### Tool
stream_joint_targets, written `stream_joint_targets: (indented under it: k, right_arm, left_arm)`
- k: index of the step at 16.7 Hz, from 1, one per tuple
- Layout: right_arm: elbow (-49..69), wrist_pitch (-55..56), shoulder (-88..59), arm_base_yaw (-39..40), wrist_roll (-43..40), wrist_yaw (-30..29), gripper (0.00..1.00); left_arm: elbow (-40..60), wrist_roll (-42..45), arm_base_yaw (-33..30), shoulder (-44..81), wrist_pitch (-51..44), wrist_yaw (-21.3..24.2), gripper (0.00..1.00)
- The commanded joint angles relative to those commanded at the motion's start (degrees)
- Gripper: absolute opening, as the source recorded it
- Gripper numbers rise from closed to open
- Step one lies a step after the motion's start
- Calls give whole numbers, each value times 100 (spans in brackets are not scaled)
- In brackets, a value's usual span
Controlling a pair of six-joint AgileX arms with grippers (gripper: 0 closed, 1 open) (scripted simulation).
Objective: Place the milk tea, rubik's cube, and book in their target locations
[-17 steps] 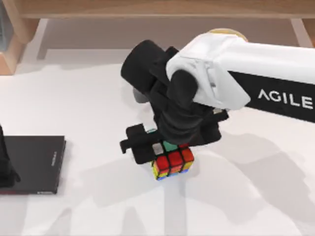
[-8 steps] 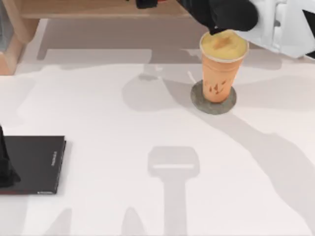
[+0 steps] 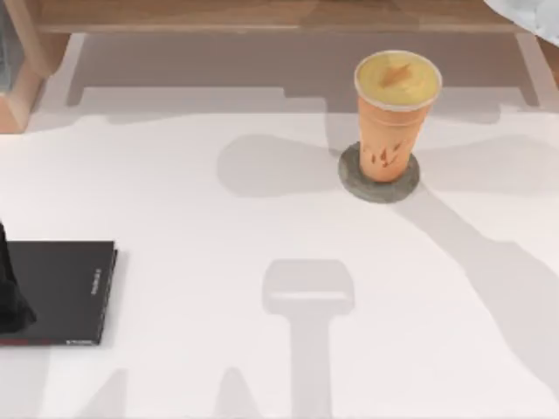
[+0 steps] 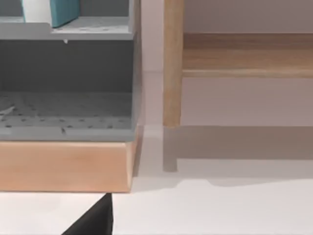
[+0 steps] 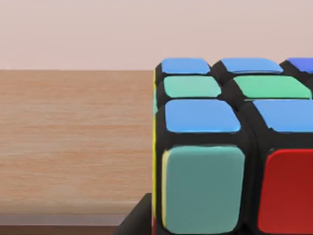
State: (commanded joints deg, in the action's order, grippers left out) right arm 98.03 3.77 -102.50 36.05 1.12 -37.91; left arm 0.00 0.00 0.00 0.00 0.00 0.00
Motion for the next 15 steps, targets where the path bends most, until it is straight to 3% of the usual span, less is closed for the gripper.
stream_joint_targets:
  k: [6, 15]
  right_arm:
    - [196, -97, -103, 10, 32, 22, 0]
    - [2307, -760, -1408, -444, 128, 259, 0]
  left_arm:
    - [0, 0, 0, 0, 0, 0, 100]
    - [0, 0, 0, 0, 0, 0, 100]
